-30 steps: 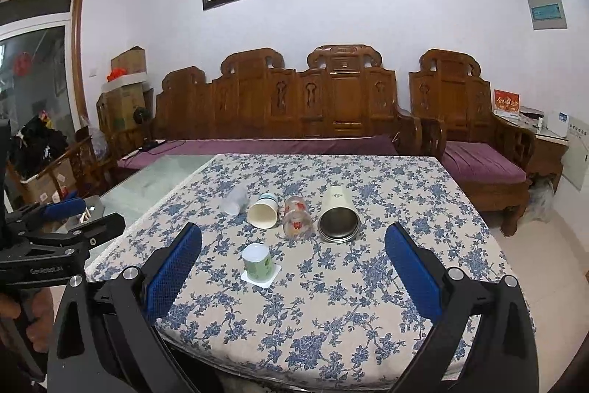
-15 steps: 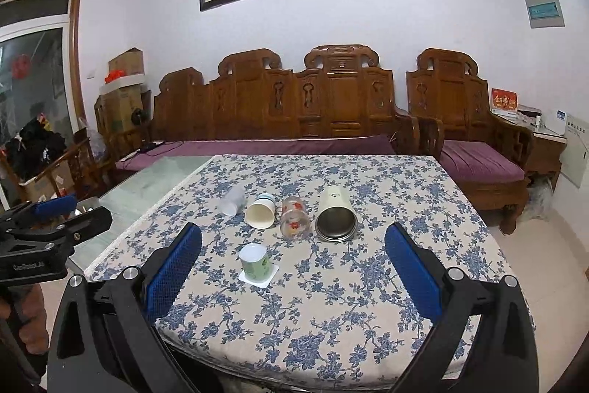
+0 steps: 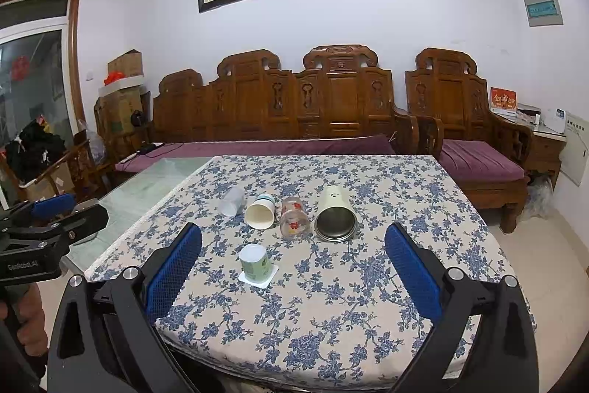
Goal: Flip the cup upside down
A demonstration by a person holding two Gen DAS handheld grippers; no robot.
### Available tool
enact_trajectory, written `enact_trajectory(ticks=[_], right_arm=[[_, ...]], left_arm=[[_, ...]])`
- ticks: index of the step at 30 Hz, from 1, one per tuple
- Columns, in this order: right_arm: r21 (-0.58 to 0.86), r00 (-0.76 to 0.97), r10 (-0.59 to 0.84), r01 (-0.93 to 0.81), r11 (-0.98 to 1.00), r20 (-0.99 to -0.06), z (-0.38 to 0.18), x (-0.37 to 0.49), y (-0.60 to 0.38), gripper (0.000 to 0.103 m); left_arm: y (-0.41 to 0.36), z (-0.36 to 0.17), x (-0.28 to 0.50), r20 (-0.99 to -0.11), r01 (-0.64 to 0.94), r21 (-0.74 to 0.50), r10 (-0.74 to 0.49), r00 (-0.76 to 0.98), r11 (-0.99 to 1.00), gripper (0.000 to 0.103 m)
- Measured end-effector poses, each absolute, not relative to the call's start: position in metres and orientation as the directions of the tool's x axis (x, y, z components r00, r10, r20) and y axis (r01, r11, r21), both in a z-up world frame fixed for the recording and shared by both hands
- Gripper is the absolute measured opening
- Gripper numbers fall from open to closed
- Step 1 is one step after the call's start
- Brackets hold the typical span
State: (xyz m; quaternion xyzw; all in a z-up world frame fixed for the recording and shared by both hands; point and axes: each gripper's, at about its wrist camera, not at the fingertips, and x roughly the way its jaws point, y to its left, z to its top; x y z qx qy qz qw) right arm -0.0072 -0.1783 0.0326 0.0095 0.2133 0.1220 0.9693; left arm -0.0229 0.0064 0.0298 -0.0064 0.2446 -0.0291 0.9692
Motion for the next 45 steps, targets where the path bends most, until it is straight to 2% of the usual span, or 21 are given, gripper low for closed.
enact_trajectory(ticks=[45], right_arm=[[0.066, 0.884, 0.232, -0.224, 0.972, -0.405, 0.0336, -0.0081, -0.1739, 0.1]], left_arm=[[0.0056, 0.0343, -0.0281, -0.448, 0.047, -0.025, -0.053, 0.892, 0.999, 0.095]])
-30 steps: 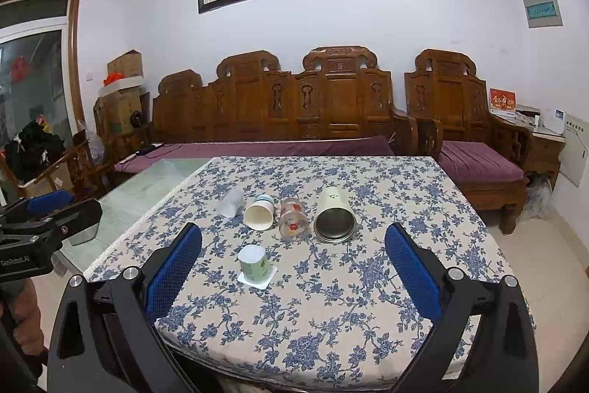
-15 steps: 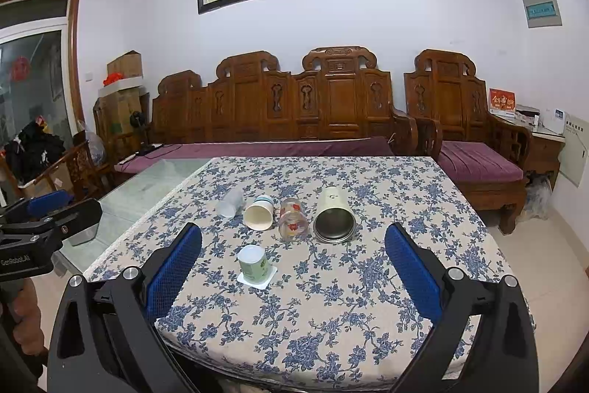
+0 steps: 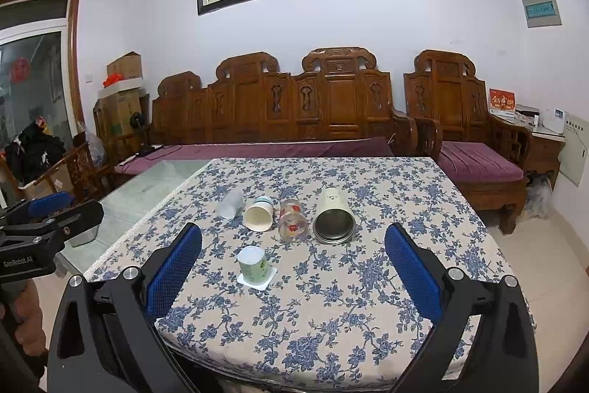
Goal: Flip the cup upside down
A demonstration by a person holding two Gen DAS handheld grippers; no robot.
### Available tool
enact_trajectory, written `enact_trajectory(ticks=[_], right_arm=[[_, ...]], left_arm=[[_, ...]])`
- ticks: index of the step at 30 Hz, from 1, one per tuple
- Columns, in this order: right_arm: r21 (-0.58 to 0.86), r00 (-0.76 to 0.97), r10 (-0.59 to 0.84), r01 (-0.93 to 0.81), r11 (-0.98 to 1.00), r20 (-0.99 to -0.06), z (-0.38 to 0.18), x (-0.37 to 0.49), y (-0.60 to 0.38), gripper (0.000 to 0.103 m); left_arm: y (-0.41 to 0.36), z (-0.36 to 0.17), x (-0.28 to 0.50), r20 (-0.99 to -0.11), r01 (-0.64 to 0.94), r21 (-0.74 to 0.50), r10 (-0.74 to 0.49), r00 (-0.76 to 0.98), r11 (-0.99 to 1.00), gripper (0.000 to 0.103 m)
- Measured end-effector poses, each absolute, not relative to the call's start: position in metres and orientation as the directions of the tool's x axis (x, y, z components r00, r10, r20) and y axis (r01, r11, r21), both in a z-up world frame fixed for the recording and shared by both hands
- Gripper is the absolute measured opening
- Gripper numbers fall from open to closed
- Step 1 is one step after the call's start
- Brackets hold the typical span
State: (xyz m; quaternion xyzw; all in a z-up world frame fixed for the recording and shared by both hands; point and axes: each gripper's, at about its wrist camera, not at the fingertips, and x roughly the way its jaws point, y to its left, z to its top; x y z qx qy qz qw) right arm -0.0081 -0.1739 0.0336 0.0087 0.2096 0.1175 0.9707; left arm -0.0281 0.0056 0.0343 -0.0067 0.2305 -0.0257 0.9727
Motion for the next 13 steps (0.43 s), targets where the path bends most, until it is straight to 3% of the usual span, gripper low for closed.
enact_trajectory(ticks=[13], right_arm=[[0.068, 0.886, 0.229, -0.22, 0.973, -0.403, 0.0331, -0.0086, -0.1714, 0.1]], left_arm=[[0.006, 0.0317, -0.0273, -0.448, 0.045, -0.029, -0.053, 0.892, 0.999, 0.095]])
